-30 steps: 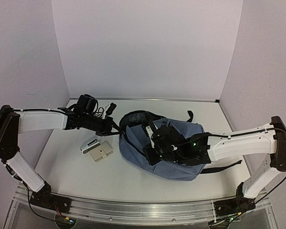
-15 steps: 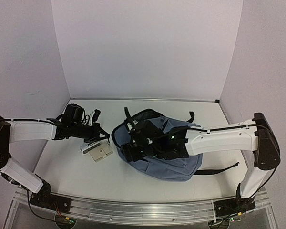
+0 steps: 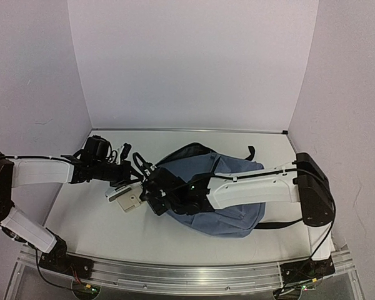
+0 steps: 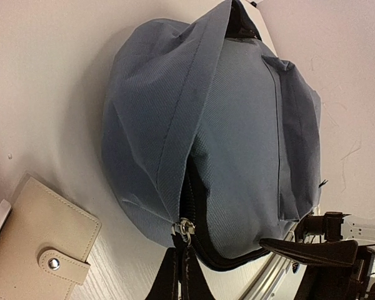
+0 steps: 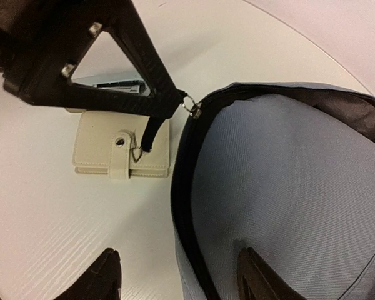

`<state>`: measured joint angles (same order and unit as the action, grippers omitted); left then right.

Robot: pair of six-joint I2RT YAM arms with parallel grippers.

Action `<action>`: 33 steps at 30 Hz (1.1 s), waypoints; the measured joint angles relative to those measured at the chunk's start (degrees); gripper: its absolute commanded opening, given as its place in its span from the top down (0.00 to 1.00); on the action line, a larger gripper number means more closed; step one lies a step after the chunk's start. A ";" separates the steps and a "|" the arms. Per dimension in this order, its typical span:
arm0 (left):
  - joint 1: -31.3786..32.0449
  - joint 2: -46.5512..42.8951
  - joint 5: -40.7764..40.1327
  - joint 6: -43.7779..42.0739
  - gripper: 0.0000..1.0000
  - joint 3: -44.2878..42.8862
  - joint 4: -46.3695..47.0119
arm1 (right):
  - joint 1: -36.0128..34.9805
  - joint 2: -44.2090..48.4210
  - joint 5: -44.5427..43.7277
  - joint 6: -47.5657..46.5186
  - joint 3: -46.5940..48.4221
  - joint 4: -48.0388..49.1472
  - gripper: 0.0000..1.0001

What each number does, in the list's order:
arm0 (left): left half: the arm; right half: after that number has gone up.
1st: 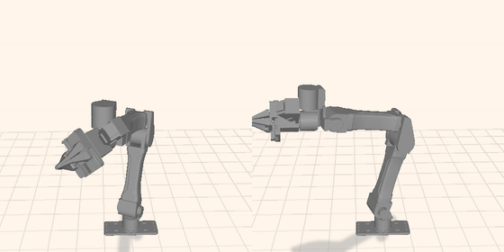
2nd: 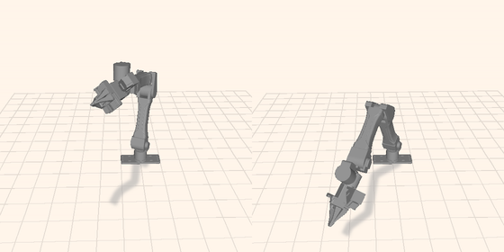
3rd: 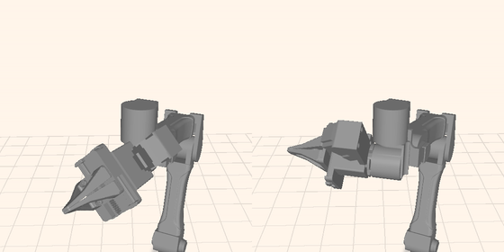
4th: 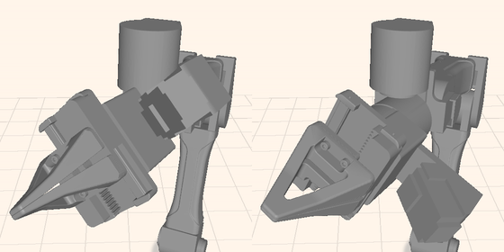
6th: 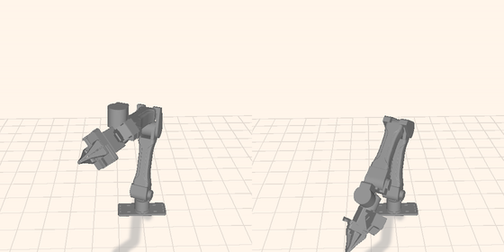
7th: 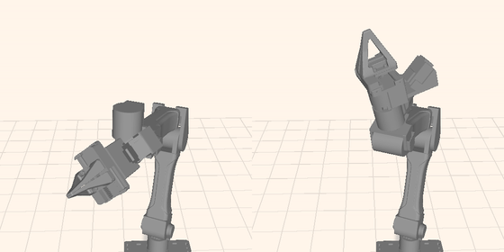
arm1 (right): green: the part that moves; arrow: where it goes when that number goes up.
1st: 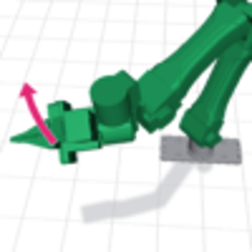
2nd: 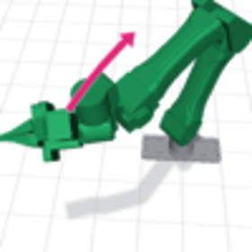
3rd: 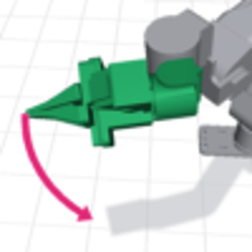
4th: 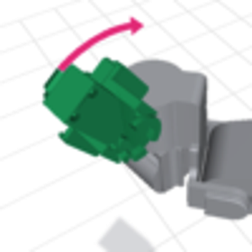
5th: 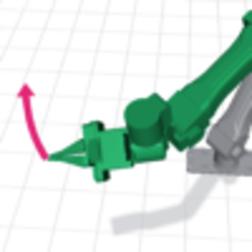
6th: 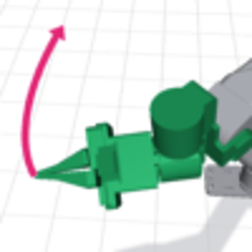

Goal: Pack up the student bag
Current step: Zip the student bag at the center of the board.

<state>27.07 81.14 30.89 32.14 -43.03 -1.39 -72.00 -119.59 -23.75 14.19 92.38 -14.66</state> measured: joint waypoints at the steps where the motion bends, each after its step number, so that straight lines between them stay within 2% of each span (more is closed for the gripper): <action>1: 0.00 0.00 0.01 0.00 1.00 0.00 0.00 | -0.06 -0.82 -1.07 -0.31 0.66 0.01 0.55; 7: 0.00 0.00 0.10 0.00 1.00 0.00 0.00 | -0.09 -4.63 -7.04 -2.10 3.00 0.08 0.95; 9: 0.00 0.00 0.08 -0.03 1.00 -0.02 -0.03 | -0.11 -4.94 -7.72 -2.44 3.14 0.07 1.00; 16: 0.12 0.00 -0.88 -0.24 1.00 -1.08 -1.60 | -0.20 -2.93 -5.26 -2.35 -0.88 2.71 1.00; 28: 0.37 3.72 -5.63 -1.19 1.00 -8.14 -3.59 | -1.64 13.83 7.85 0.66 -19.61 3.41 1.00; 29: 0.31 4.41 -5.65 -1.43 1.00 -8.89 -3.59 | -1.83 14.79 8.36 1.35 -20.90 3.32 0.98; 30: 0.26 5.14 -5.51 -1.72 1.00 -9.60 -3.55 | -2.03 15.75 8.56 2.16 -22.14 3.07 0.93; 33: 0.17 6.28 -4.26 -2.31 1.00 -10.47 -3.20 | -2.33 17.33 8.37 4.75 -23.50 2.21 0.68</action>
<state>27.24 87.43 26.64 29.83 -53.49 -4.59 -74.34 -102.27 -15.38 18.94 68.88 -12.45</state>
